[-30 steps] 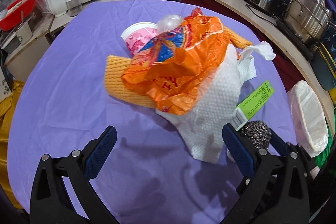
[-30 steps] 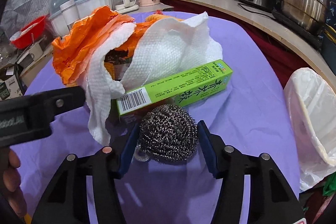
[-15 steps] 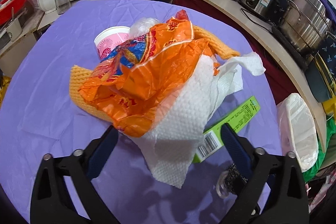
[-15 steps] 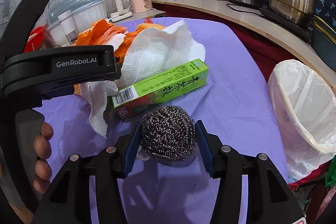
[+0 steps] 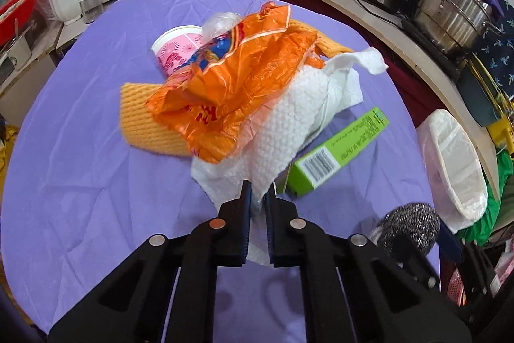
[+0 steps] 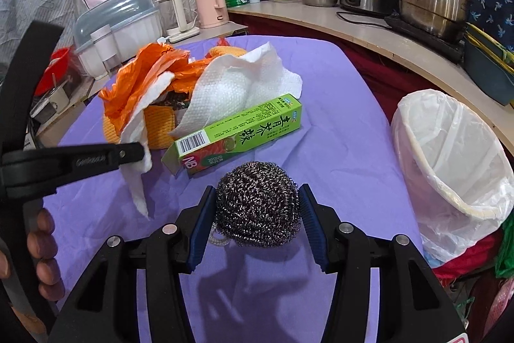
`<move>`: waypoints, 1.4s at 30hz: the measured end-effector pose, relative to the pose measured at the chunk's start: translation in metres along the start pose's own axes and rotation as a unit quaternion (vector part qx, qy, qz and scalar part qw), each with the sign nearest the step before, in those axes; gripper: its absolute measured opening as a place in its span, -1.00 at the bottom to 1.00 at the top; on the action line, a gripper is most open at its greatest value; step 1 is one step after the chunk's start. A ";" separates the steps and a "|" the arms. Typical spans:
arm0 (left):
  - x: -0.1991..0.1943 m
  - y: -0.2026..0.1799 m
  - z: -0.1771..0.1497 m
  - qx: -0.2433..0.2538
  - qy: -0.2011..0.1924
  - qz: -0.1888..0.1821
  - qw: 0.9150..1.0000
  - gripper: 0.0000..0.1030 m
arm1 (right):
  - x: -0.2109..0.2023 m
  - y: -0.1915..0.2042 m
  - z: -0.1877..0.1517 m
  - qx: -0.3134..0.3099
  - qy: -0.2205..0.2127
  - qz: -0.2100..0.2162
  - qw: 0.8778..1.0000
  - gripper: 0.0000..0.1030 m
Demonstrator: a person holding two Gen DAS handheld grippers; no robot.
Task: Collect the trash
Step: 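Reach the right tool to the steel wool scrubber and grasp it, then carry the scrubber over the bin with the right tool and release it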
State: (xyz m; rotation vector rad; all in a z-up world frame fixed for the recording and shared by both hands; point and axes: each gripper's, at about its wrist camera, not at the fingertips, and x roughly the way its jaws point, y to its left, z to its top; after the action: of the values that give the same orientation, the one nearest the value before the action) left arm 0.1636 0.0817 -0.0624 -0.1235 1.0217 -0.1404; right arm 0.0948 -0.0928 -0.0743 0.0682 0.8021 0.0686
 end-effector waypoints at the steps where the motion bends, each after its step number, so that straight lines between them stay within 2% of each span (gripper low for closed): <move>1: -0.005 0.001 -0.004 0.001 -0.001 -0.002 1.000 -0.86 | -0.004 0.000 -0.001 0.000 -0.003 0.000 1.000 -0.03; 13: -0.076 -0.012 -0.048 0.029 -0.027 -0.048 0.998 -0.87 | -0.060 -0.008 -0.011 0.007 -0.043 -0.003 0.999 -0.03; 25: -0.118 -0.057 -0.038 0.059 -0.072 -0.083 0.992 -0.86 | -0.110 -0.033 -0.008 0.026 -0.096 -0.027 0.995 -0.03; 35: -0.123 -0.153 -0.010 0.124 -0.090 -0.145 0.978 -0.86 | -0.134 -0.108 0.009 0.085 -0.137 -0.089 0.983 -0.02; 42: -0.094 -0.236 0.007 0.170 -0.062 -0.199 0.963 -0.85 | -0.125 -0.173 0.027 0.127 -0.142 -0.129 0.973 -0.01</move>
State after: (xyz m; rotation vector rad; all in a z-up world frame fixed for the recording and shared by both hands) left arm 0.1075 -0.1339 0.0597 -0.0227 0.8242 -0.6637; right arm 0.0339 -0.2771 0.0183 0.2097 0.5250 -0.2853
